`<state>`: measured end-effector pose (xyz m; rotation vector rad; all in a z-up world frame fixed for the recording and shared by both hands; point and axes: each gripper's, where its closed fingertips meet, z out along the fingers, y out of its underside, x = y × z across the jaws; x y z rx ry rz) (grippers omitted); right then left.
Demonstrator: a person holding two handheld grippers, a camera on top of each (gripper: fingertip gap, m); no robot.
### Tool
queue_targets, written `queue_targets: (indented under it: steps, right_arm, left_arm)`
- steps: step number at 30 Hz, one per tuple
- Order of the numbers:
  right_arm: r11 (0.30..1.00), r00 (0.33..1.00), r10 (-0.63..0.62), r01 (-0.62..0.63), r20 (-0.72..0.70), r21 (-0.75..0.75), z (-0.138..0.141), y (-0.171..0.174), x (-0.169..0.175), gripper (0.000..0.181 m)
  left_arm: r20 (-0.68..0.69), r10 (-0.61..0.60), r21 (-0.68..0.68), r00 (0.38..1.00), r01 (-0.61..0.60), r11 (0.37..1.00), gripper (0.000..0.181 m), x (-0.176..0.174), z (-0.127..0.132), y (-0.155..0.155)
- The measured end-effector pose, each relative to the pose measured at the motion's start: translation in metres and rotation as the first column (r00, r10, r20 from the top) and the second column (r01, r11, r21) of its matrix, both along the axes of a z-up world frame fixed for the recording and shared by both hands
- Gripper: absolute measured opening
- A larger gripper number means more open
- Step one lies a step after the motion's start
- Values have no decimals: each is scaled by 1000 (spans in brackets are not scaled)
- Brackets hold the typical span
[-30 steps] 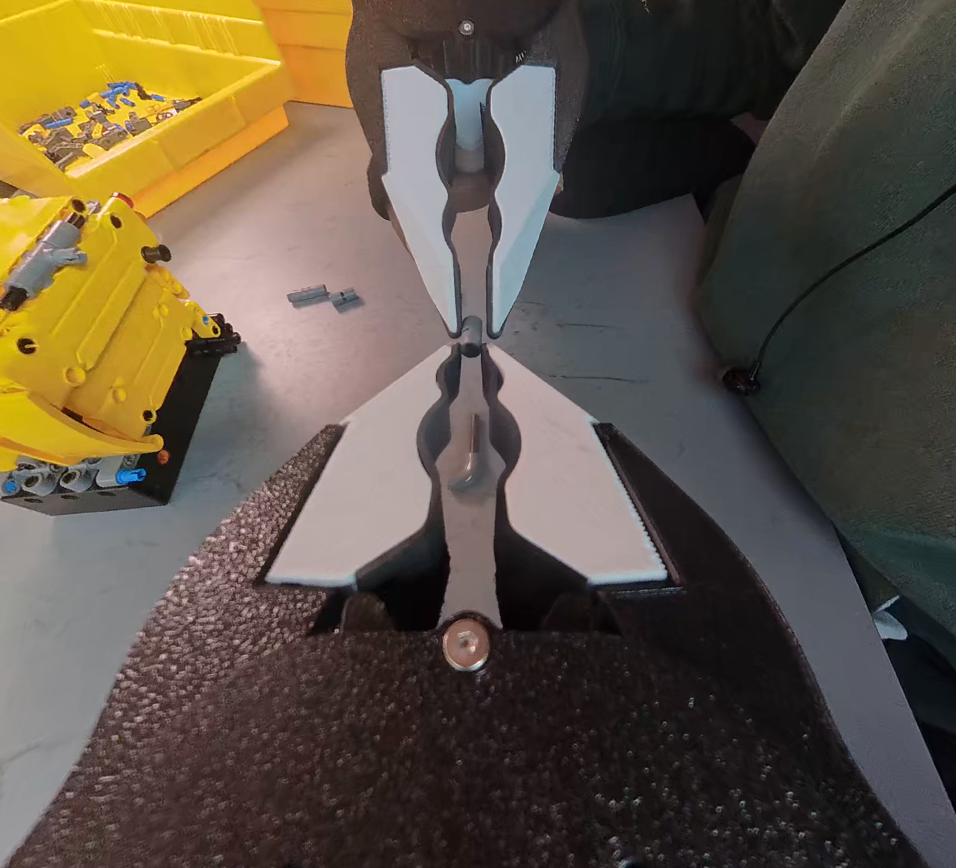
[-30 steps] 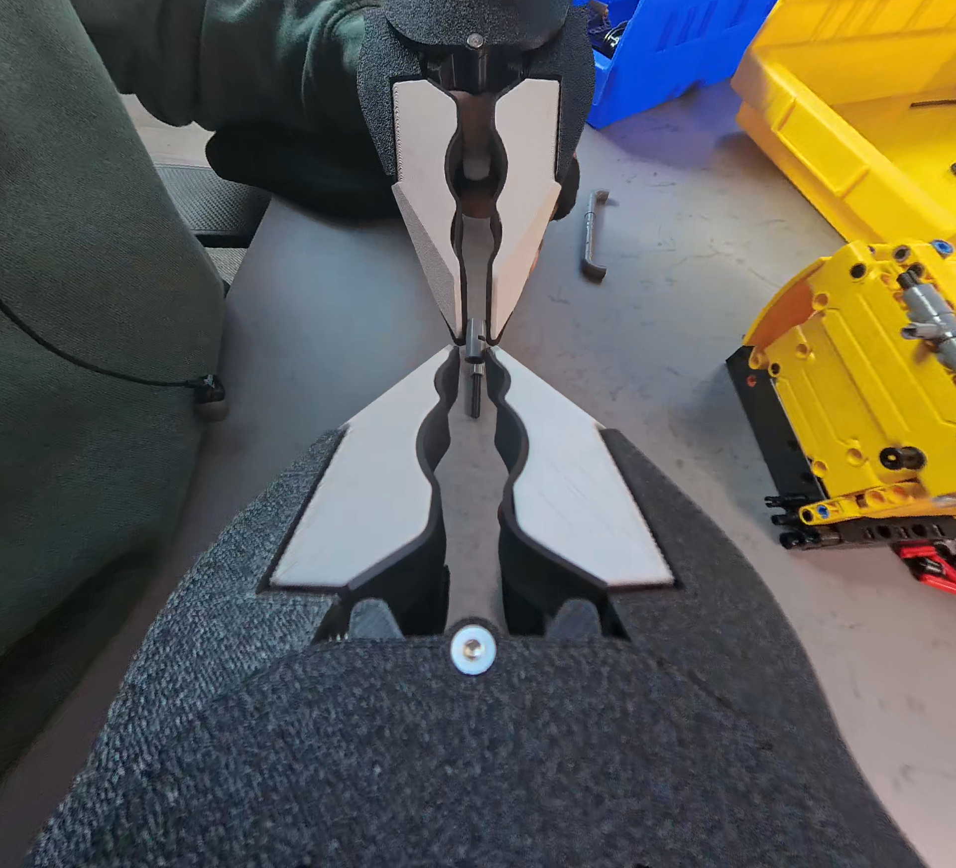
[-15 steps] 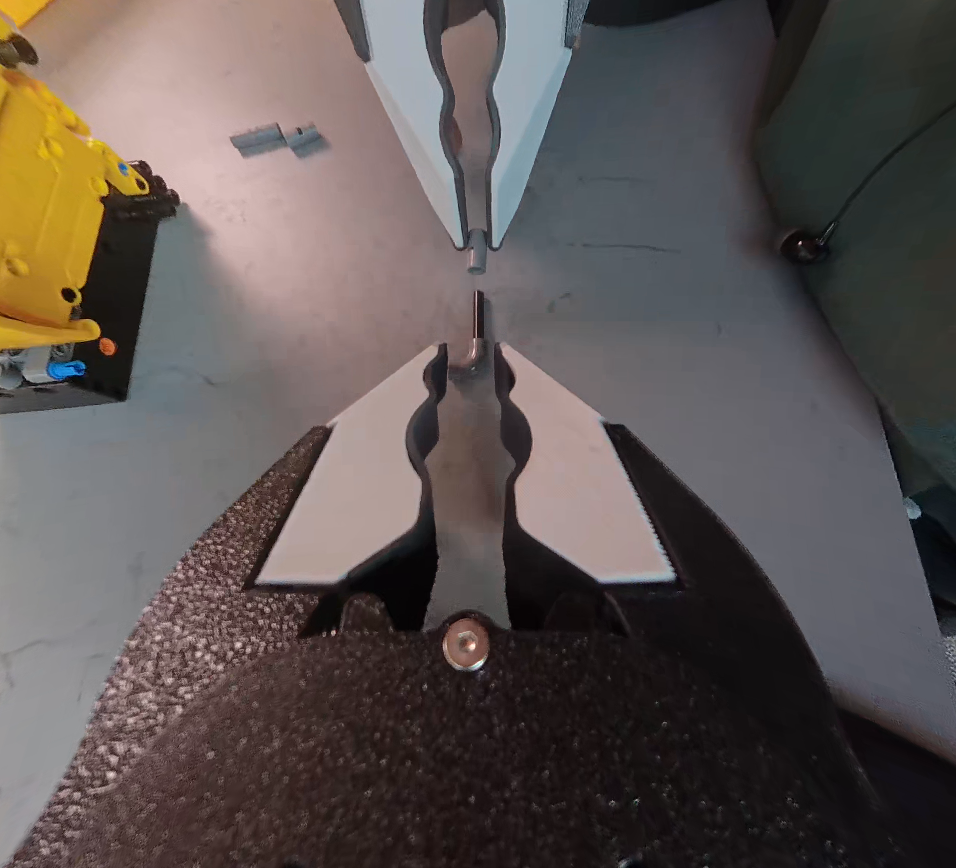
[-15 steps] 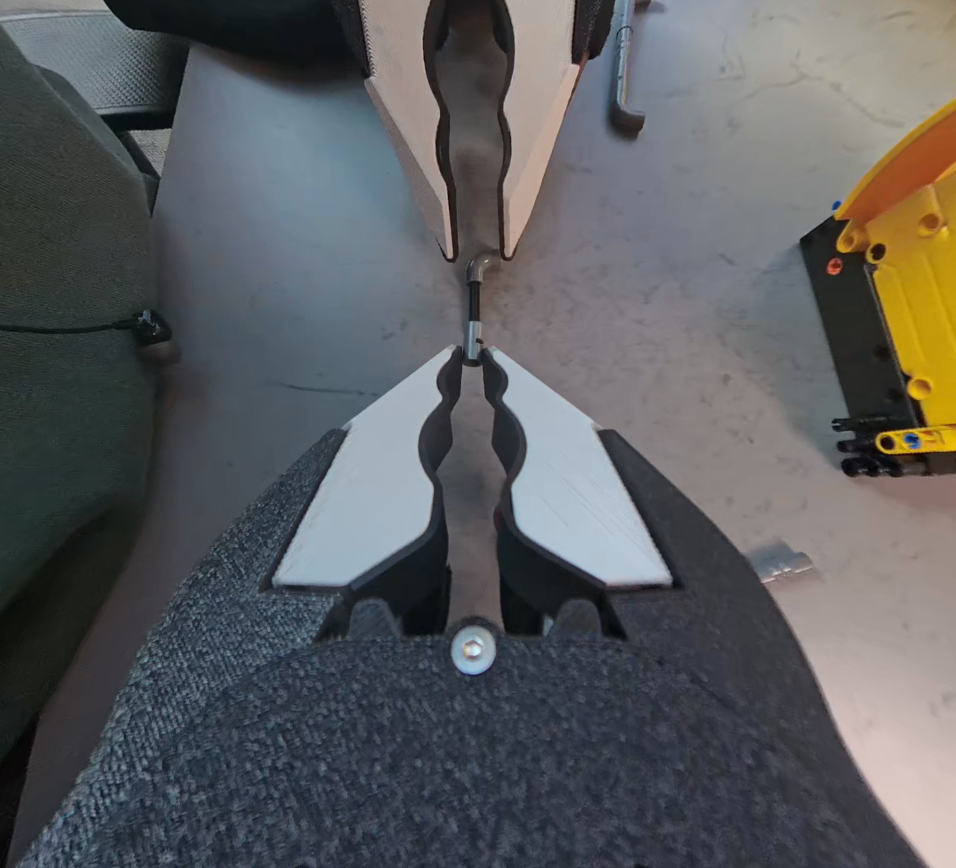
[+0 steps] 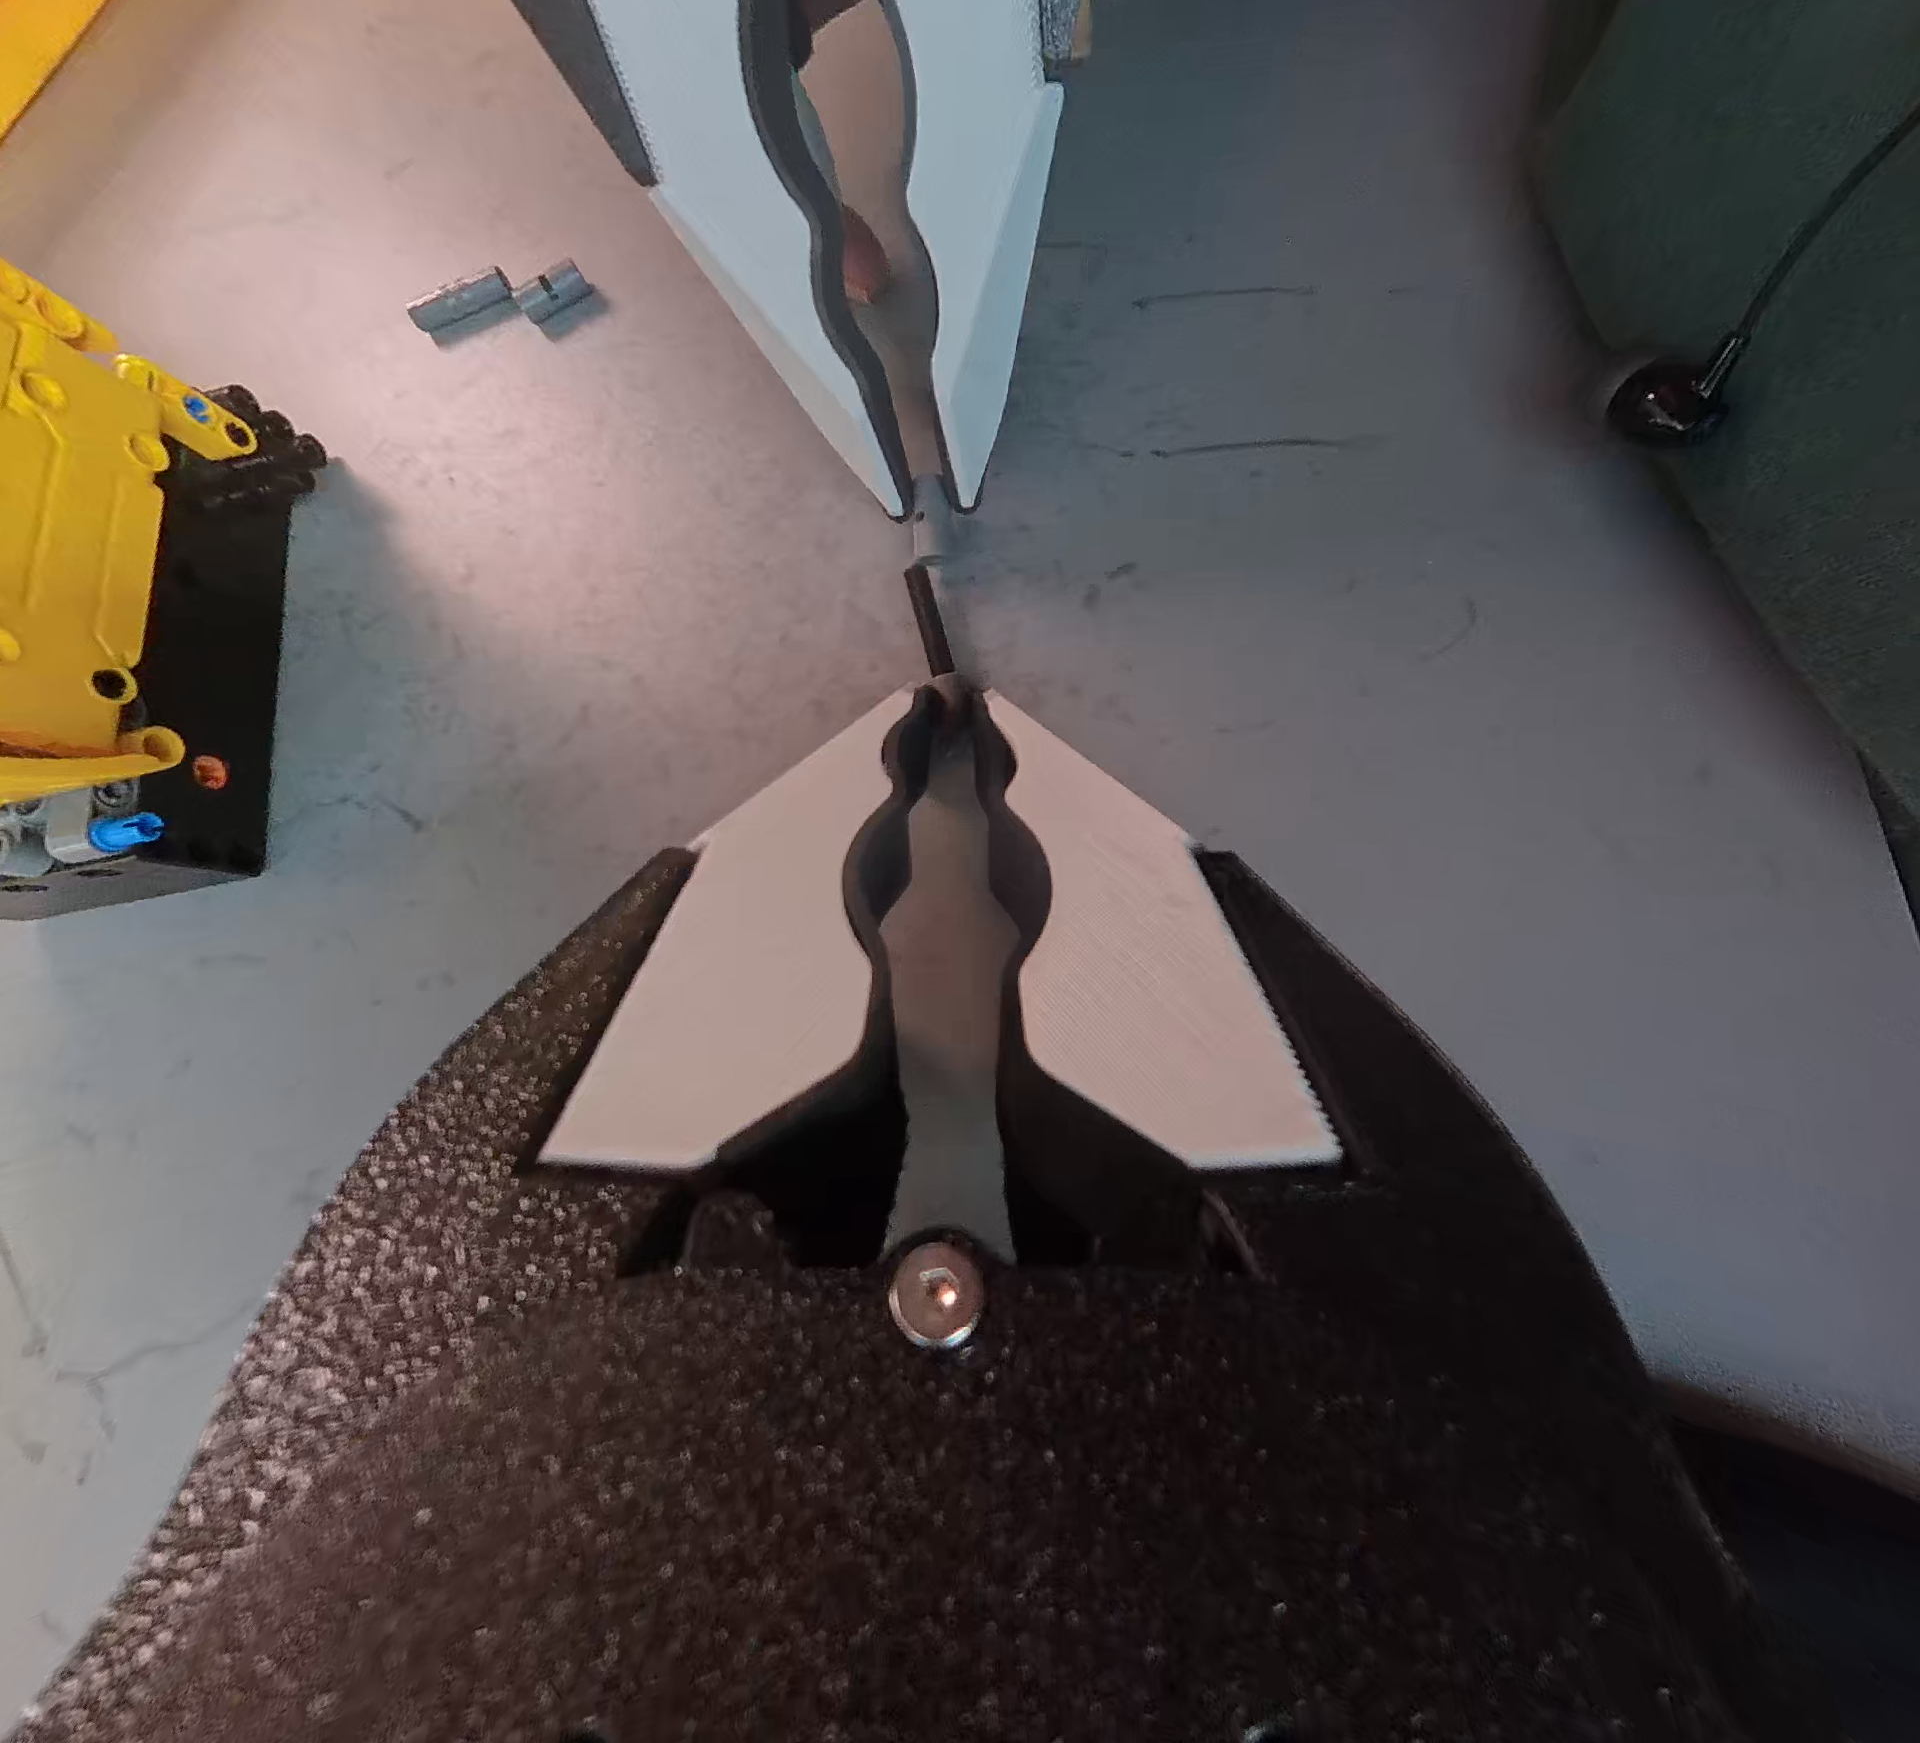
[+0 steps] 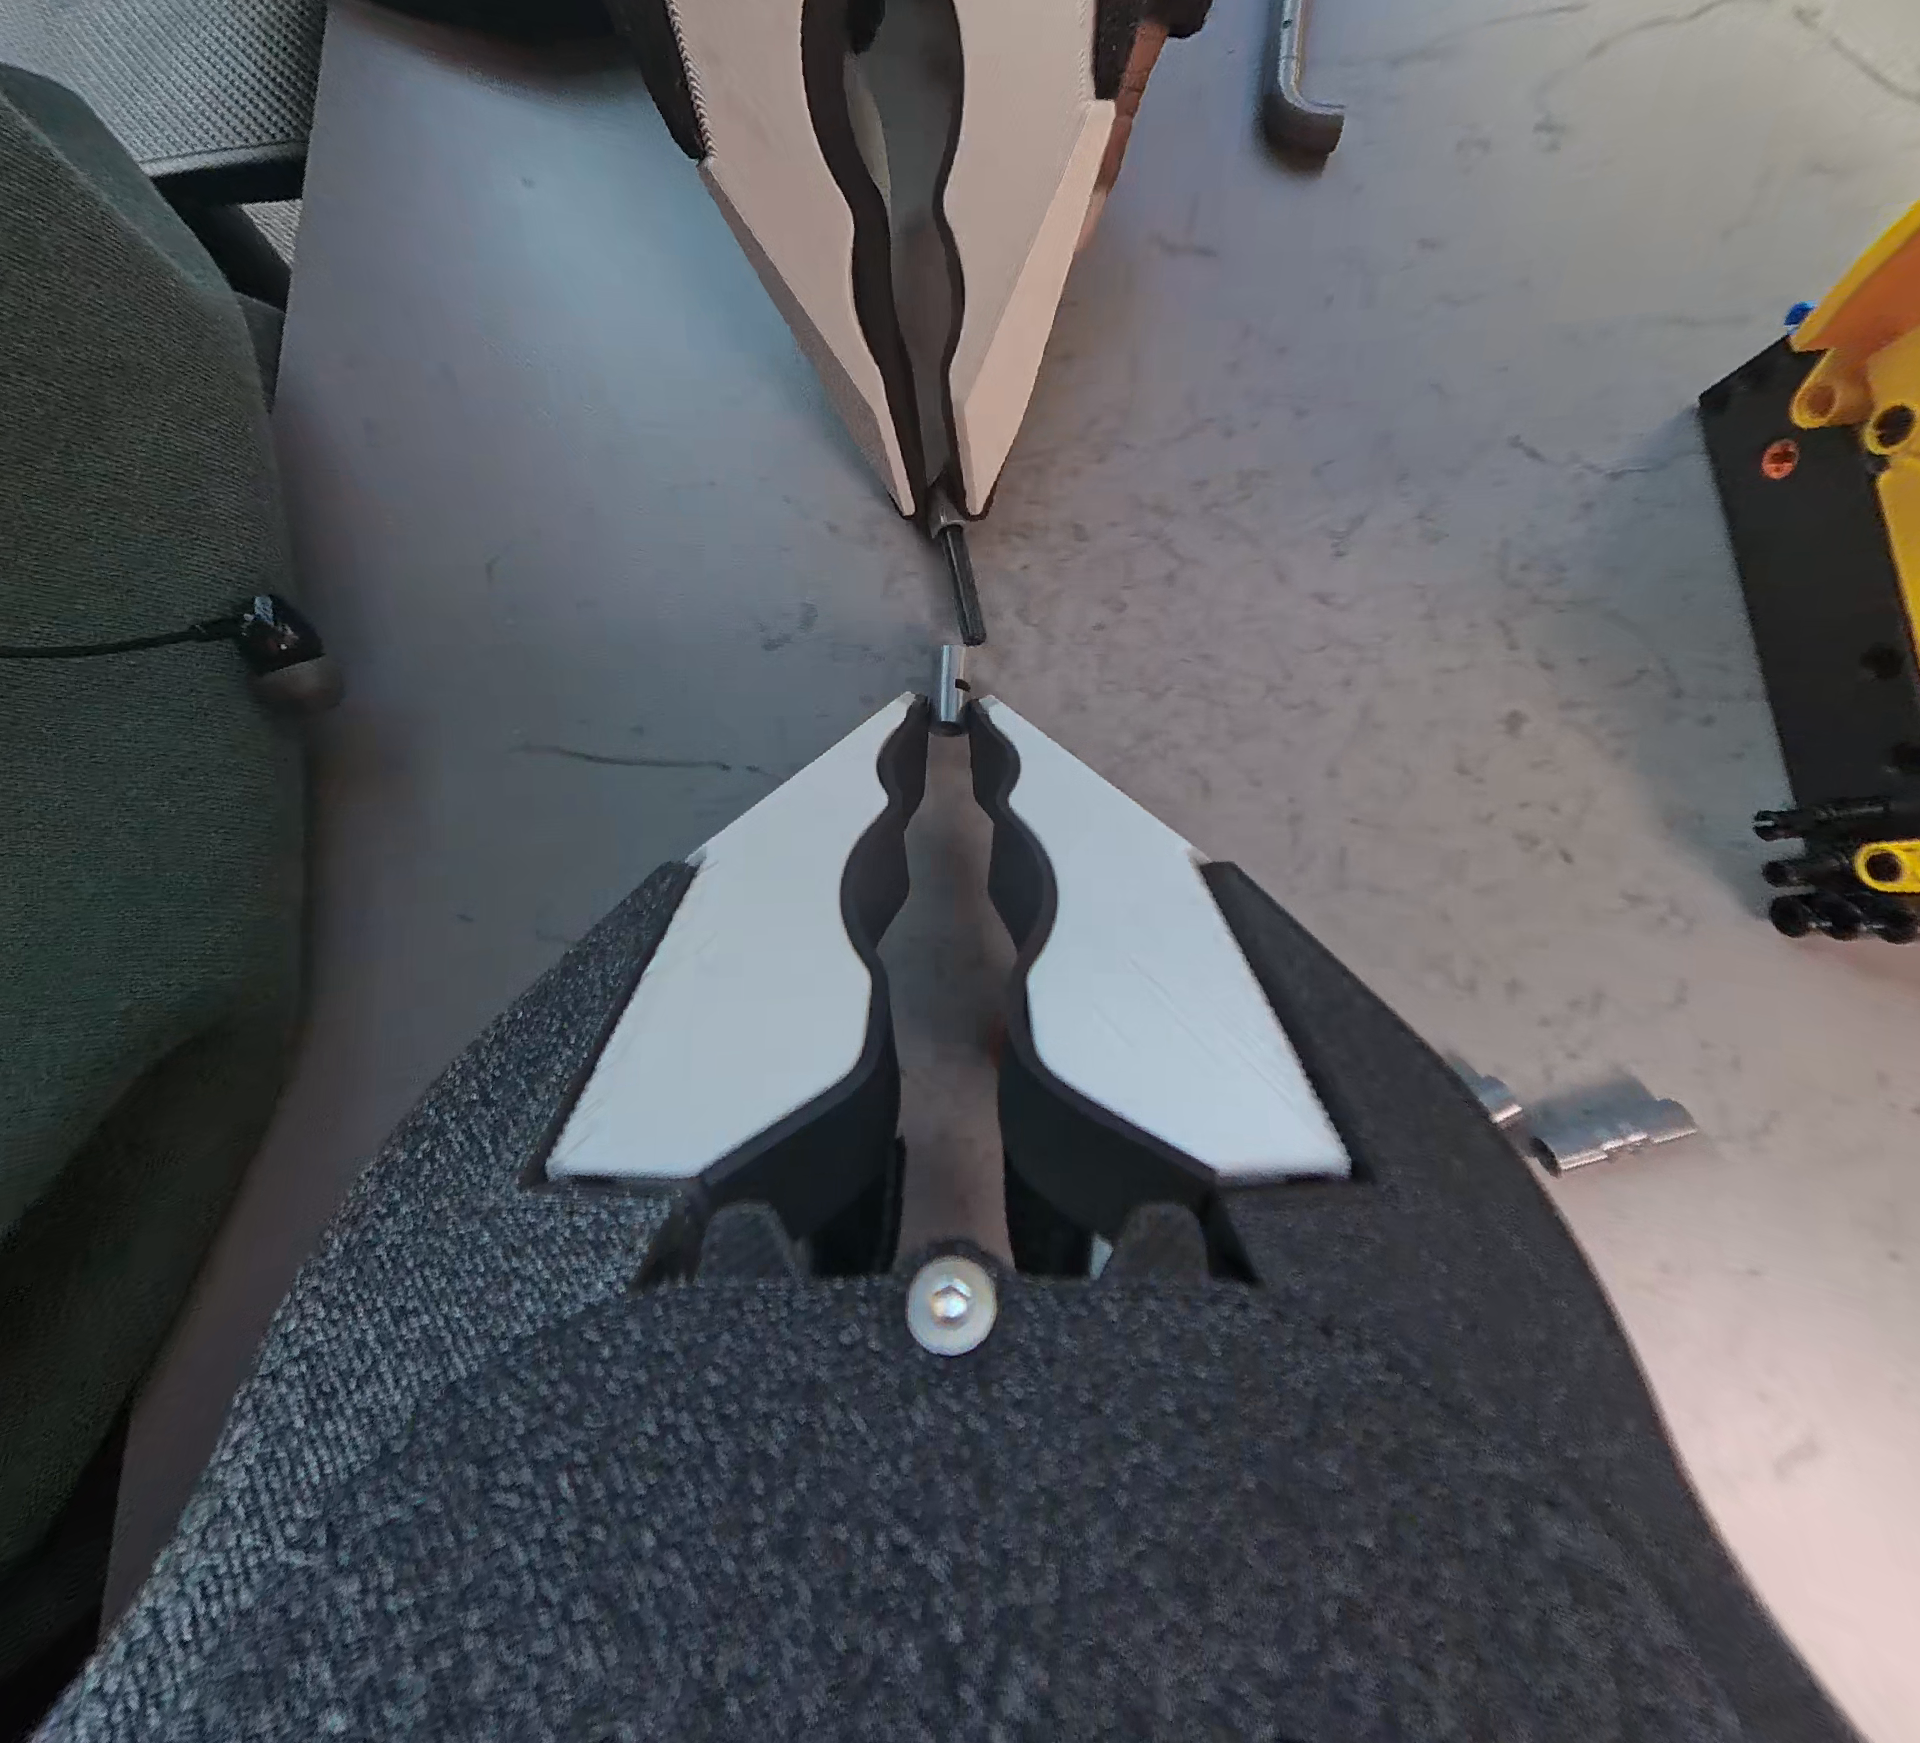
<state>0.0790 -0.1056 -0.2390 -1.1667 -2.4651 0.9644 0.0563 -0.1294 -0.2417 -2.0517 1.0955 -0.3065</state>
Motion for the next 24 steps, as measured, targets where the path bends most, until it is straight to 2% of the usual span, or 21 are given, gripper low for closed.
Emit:
queue_targets:
  steps: [24]
  right_arm:
    - [995,995,93,-94,-20,-33,2,-20,2,7]
  left_arm:
    - [-32,-94,73,995,96,993,6,23,4,-3]
